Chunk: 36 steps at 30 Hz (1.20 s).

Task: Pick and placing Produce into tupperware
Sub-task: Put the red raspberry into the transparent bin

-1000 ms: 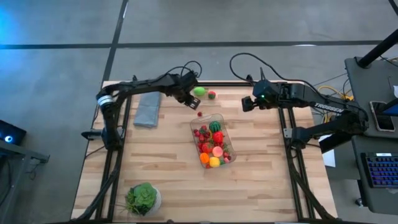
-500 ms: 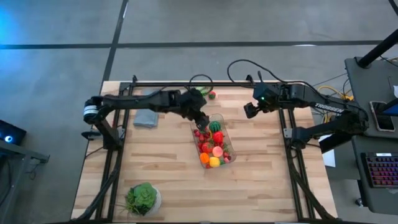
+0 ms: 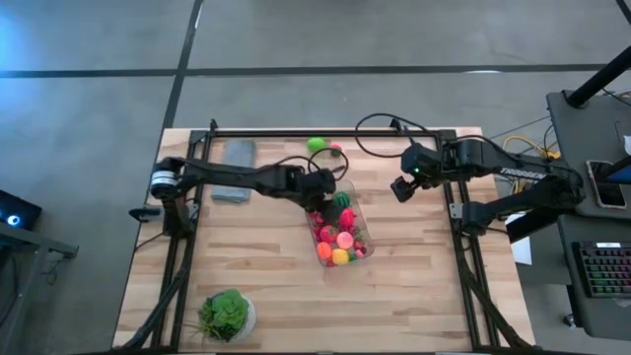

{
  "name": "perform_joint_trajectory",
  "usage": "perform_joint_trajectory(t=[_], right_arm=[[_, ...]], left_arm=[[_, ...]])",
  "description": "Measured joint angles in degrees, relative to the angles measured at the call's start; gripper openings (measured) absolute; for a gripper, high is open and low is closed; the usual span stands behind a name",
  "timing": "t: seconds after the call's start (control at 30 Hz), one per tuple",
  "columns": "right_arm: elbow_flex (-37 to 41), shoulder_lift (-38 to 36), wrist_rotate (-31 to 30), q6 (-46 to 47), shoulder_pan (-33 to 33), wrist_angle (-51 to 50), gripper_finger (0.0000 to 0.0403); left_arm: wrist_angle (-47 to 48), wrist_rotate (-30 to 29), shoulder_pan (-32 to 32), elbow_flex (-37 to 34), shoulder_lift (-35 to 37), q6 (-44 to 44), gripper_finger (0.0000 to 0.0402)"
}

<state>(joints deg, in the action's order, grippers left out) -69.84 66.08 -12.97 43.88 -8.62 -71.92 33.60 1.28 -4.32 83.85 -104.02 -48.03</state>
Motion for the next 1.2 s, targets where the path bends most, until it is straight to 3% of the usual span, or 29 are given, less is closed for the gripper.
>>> perform_joint_trajectory(t=[0.2, 0.37, 0.57, 0.93, 1.2], right_arm=[[0.16, 0.00, -0.08, -1.06, 1.28, -0.45, 0.0325], [0.51, 0.07, -0.11, -4.43, 1.02, 0.94, 0.0325], [0.86, 0.60, -0.07, -7.39, -0.83, 6.18, 0.0325], [2.05, 3.44, -0.21, -4.10, -10.10, 27.28, 0.0325], [0.49, 10.75, 3.02, -3.04, -14.17, 29.30, 0.0325]], left_arm=[[2.14, -0.10, 0.05, 0.28, 3.82, -0.36, 0.0228], [6.12, -1.44, -0.87, 0.25, 9.44, 11.61, 0.0230], [11.99, -6.27, -2.45, 0.11, 12.91, 14.96, 0.0231], [13.21, -3.10, -17.96, -2.03, 10.82, 33.66, 0.0231], [8.24, 2.93, -24.61, -2.51, 6.28, 52.11, 0.0231]])
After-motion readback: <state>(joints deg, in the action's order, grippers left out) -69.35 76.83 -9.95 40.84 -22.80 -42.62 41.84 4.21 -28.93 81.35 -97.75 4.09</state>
